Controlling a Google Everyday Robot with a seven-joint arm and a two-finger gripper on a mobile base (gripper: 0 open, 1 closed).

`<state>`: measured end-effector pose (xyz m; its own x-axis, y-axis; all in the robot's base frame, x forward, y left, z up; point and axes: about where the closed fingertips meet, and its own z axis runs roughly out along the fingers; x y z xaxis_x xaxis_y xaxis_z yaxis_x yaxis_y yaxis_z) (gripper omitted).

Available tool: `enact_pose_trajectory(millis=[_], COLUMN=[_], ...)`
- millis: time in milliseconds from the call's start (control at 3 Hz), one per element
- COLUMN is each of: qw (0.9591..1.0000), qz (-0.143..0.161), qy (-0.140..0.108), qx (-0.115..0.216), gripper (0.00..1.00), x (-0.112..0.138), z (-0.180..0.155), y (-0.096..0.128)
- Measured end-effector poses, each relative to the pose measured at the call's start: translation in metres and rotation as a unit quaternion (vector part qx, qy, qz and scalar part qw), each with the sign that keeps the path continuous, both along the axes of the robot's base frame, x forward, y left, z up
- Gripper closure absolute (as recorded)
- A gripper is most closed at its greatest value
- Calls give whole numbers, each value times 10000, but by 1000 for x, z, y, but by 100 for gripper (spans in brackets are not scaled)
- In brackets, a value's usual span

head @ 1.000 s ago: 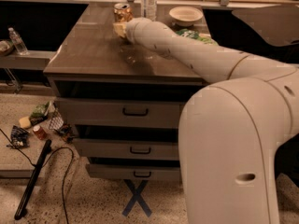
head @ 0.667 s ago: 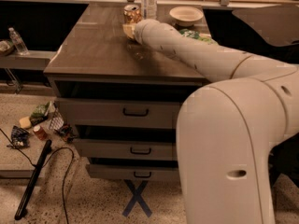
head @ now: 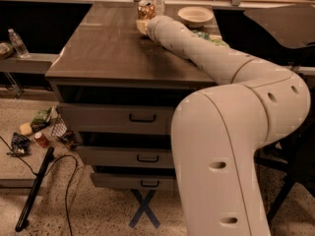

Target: Move orange can near blue plastic bottle

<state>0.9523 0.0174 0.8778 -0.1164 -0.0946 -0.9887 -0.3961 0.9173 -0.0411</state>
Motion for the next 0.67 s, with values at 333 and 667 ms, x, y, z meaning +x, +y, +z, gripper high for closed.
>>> enact_pose_trajectory(millis=[333,667], qw=[9999,9998], qz=[-117,-203], qy=[-89,-80], qx=[-4,-11], gripper=[61,38], x=[13,15], z=[4,5], y=[-6,-12])
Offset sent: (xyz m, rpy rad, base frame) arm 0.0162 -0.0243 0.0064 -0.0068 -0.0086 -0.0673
